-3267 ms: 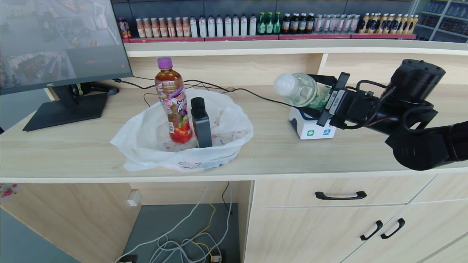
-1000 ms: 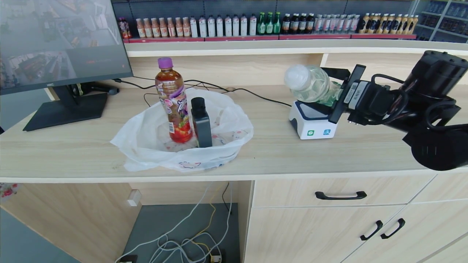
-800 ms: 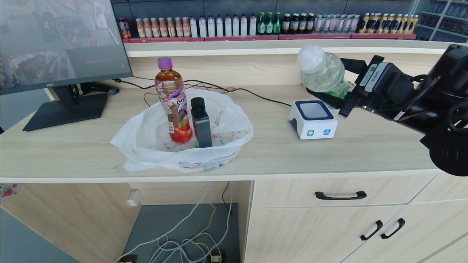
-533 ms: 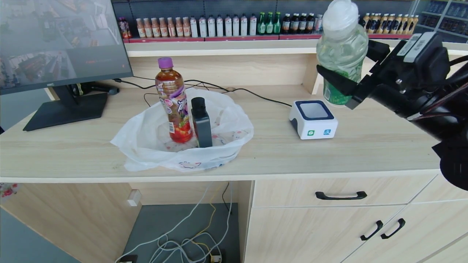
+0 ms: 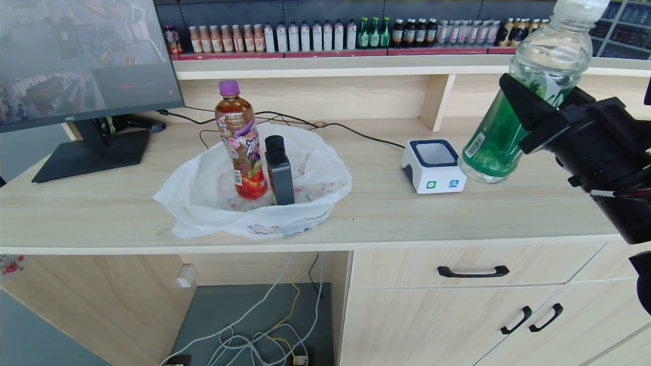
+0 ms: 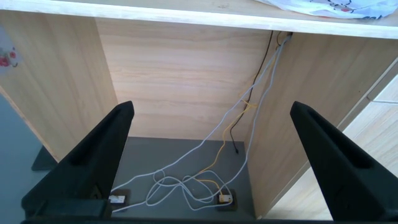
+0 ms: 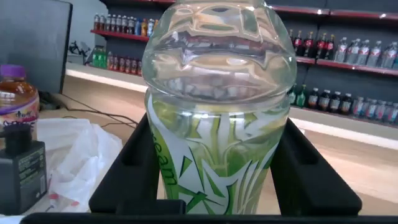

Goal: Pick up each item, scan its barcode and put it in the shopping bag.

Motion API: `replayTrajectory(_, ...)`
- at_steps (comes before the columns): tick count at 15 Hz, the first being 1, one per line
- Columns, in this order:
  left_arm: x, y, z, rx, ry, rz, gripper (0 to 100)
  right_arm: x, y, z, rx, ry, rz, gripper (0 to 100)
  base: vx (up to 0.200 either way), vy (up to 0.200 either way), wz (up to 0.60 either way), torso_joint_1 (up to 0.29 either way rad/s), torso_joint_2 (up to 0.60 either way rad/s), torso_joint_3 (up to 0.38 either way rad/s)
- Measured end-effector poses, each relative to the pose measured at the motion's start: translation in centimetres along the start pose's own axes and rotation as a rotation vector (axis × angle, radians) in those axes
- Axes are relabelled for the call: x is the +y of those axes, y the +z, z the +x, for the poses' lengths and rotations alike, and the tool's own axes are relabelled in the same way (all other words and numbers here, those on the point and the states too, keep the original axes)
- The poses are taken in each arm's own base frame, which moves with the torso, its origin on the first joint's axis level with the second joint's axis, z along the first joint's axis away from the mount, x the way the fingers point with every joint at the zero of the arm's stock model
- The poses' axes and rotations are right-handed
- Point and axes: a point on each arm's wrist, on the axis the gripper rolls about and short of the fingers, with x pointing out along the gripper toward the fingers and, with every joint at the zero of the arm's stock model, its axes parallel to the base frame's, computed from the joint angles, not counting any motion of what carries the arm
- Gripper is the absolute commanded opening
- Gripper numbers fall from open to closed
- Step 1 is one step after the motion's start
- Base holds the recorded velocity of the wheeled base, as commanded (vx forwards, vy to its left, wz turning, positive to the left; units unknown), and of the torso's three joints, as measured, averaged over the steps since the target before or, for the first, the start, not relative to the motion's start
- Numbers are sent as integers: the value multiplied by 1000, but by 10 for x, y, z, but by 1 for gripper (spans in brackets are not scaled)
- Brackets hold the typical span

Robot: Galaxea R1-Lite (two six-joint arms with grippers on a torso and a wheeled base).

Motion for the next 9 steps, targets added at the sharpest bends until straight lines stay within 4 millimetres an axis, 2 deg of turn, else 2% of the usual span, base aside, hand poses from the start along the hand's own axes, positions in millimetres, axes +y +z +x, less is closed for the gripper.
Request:
replayTrajectory(3, 0, 0, 0, 0, 0, 0, 100, 1, 9, 7, -41, -78, 57, 0, 0, 0, 0, 0, 0, 0)
replayTrajectory(5, 0, 0, 0, 0, -1, 0, 100, 13, 18, 10, -65, -145, 101, 0, 0, 0, 0, 0, 0, 0)
replayTrajectory(7, 0, 0, 0, 0, -1, 0, 100, 21, 28, 13, -89, -161, 126, 0, 0, 0, 0, 0, 0, 0)
replayTrajectory(9, 0, 0, 0, 0, -1, 0, 100, 23, 28, 11, -84, -162, 130, 0, 0, 0, 0, 0, 0, 0)
